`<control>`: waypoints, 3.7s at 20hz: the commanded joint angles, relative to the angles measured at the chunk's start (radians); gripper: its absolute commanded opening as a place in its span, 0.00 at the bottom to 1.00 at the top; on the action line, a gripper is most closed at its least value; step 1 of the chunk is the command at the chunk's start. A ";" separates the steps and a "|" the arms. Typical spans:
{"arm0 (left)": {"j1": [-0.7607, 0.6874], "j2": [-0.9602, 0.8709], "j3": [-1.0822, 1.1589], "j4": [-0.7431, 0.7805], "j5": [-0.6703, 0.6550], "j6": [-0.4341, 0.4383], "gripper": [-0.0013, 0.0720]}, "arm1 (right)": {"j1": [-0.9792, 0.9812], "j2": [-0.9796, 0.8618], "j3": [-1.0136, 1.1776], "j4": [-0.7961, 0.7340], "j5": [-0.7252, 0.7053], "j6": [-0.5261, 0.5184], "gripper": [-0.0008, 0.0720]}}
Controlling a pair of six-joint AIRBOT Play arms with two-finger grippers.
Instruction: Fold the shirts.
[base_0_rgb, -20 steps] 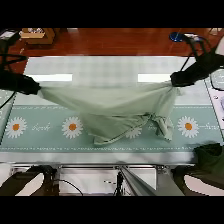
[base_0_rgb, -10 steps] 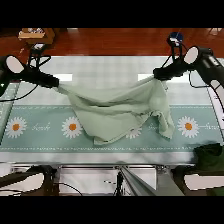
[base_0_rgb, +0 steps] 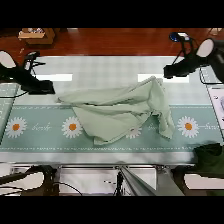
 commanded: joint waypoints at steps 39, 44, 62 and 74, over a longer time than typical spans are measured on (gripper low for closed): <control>-0.534 0.112 -0.779 -0.942 0.436 0.137 0.05 | -0.484 0.104 -0.414 0.424 0.122 -0.209 0.81; -0.533 0.149 -0.779 -0.942 0.427 0.136 0.05 | -0.510 0.063 -0.525 0.667 0.059 -0.383 0.82; -0.392 0.349 -0.585 -0.950 0.363 0.163 0.04 | -0.292 0.063 -0.390 0.751 -0.037 -0.434 0.05; 0.103 0.674 0.304 -0.806 0.252 0.158 0.04 | -0.326 0.698 0.148 0.715 -0.060 -0.165 0.05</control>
